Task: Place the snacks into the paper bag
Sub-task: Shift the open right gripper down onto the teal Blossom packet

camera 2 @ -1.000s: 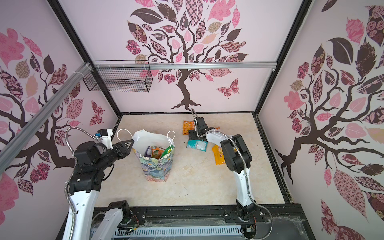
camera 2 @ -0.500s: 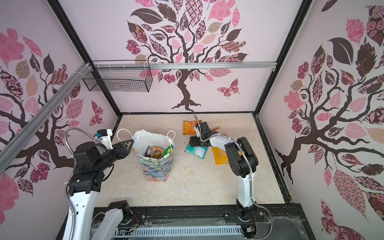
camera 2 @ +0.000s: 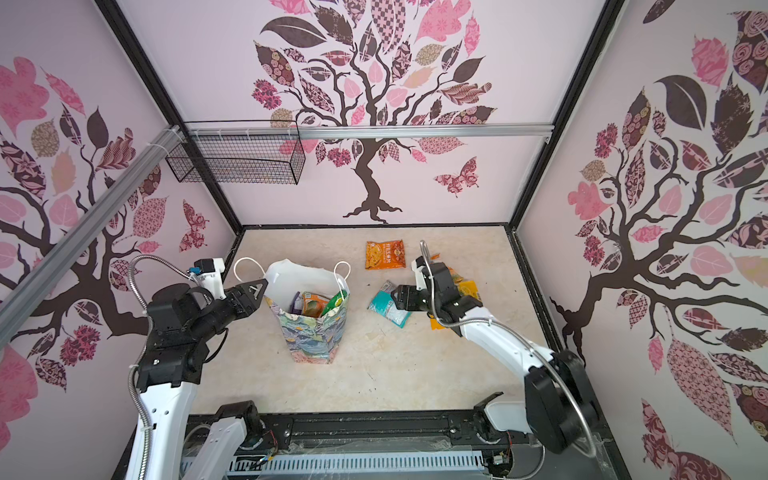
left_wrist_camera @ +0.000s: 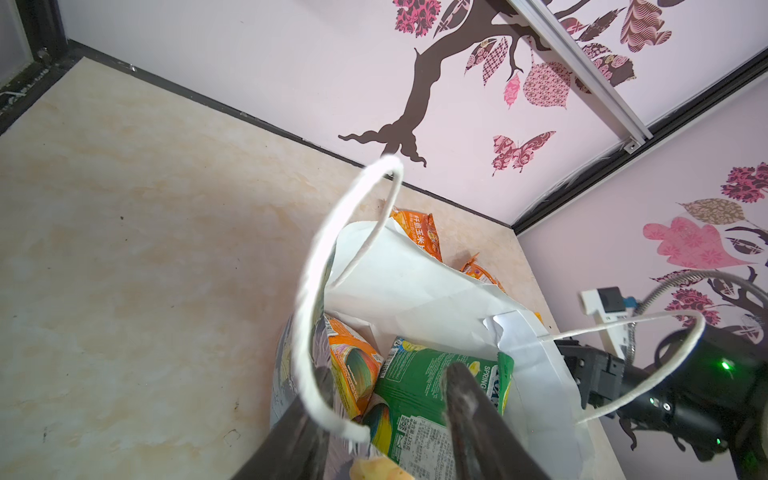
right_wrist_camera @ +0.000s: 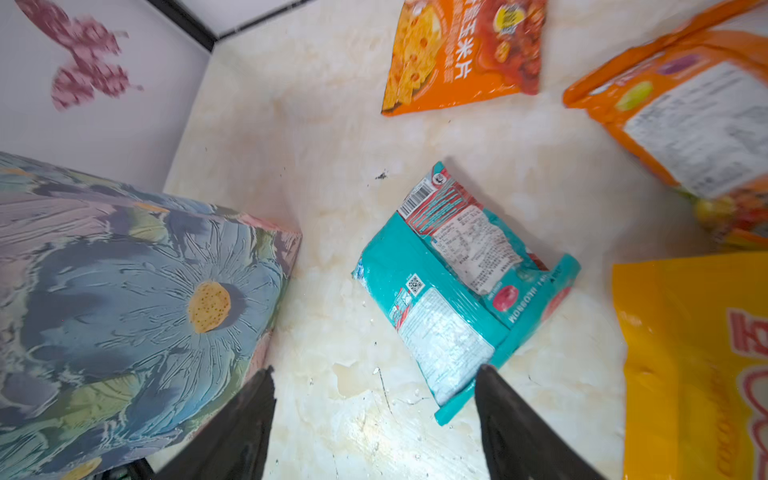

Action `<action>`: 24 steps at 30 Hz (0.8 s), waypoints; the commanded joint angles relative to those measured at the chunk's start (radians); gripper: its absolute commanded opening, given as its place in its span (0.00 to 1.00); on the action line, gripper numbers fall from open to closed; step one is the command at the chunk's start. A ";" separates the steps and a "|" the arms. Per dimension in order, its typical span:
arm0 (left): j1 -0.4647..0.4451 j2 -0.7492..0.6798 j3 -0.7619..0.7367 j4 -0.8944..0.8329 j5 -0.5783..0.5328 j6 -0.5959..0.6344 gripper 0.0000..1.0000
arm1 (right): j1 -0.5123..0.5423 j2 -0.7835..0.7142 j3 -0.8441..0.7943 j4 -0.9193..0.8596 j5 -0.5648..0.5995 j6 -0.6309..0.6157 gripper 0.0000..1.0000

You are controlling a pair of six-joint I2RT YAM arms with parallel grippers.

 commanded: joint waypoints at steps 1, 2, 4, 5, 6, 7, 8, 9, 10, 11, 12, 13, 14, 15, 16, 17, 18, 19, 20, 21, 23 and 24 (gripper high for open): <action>0.005 -0.010 -0.019 0.024 0.004 0.006 0.48 | 0.001 -0.011 -0.089 0.096 0.065 0.103 0.75; 0.005 -0.013 -0.020 0.026 0.006 0.006 0.48 | 0.002 0.000 -0.066 0.036 0.066 0.075 0.75; 0.005 -0.018 -0.022 0.028 0.007 0.005 0.48 | 0.002 0.012 -0.056 -0.041 0.077 0.041 0.75; 0.005 -0.019 -0.022 0.030 0.010 0.005 0.48 | 0.001 0.011 -0.082 -0.048 0.076 0.042 0.75; 0.006 -0.019 -0.023 0.031 0.014 0.007 0.48 | 0.001 0.001 -0.119 -0.035 0.071 0.058 0.75; 0.005 -0.018 -0.024 0.033 0.014 0.005 0.48 | 0.002 -0.009 -0.156 -0.002 0.055 0.079 0.75; 0.005 -0.016 -0.024 0.035 0.016 0.004 0.48 | 0.002 -0.019 -0.198 0.053 0.028 0.093 0.75; 0.005 -0.016 -0.020 0.032 0.018 0.006 0.48 | 0.001 -0.026 -0.228 0.101 0.021 0.099 0.75; 0.006 -0.019 -0.019 0.032 0.019 0.009 0.48 | 0.002 -0.027 -0.235 0.119 0.033 0.105 0.75; 0.005 -0.020 -0.020 0.032 0.016 0.010 0.48 | 0.002 -0.023 -0.233 0.120 0.049 0.107 0.75; 0.005 -0.022 -0.020 0.031 0.011 0.010 0.48 | 0.002 -0.014 -0.234 0.126 0.045 0.110 0.75; 0.005 -0.025 -0.023 0.029 0.007 0.009 0.48 | 0.001 -0.002 -0.238 0.147 0.035 0.115 0.75; 0.005 -0.025 -0.023 0.029 0.004 0.012 0.48 | 0.001 0.014 -0.247 0.176 0.023 0.128 0.74; 0.005 -0.026 -0.026 0.030 0.004 0.010 0.49 | 0.002 0.033 -0.260 0.213 0.008 0.143 0.74; 0.006 -0.025 -0.026 0.033 0.004 0.008 0.49 | 0.001 0.048 -0.267 0.243 -0.008 0.150 0.73; 0.005 -0.020 -0.025 0.035 0.004 0.007 0.49 | 0.001 0.066 -0.264 0.252 -0.020 0.152 0.72; 0.006 -0.016 -0.023 0.035 0.008 0.006 0.49 | 0.003 0.080 -0.263 0.253 -0.022 0.156 0.71; 0.007 -0.013 -0.020 0.033 0.014 0.006 0.49 | 0.003 0.087 -0.268 0.272 -0.027 0.159 0.70; 0.007 -0.011 -0.019 0.031 0.020 0.008 0.49 | 0.002 0.095 -0.280 0.300 -0.022 0.164 0.70; 0.006 -0.011 -0.020 0.029 0.022 0.010 0.49 | 0.002 0.103 -0.292 0.324 -0.010 0.176 0.69; 0.006 -0.015 -0.024 0.032 0.017 0.007 0.49 | 0.002 0.123 -0.307 0.374 -0.013 0.201 0.67; 0.006 -0.016 -0.026 0.035 0.015 0.005 0.49 | 0.003 0.135 -0.307 0.389 -0.020 0.210 0.66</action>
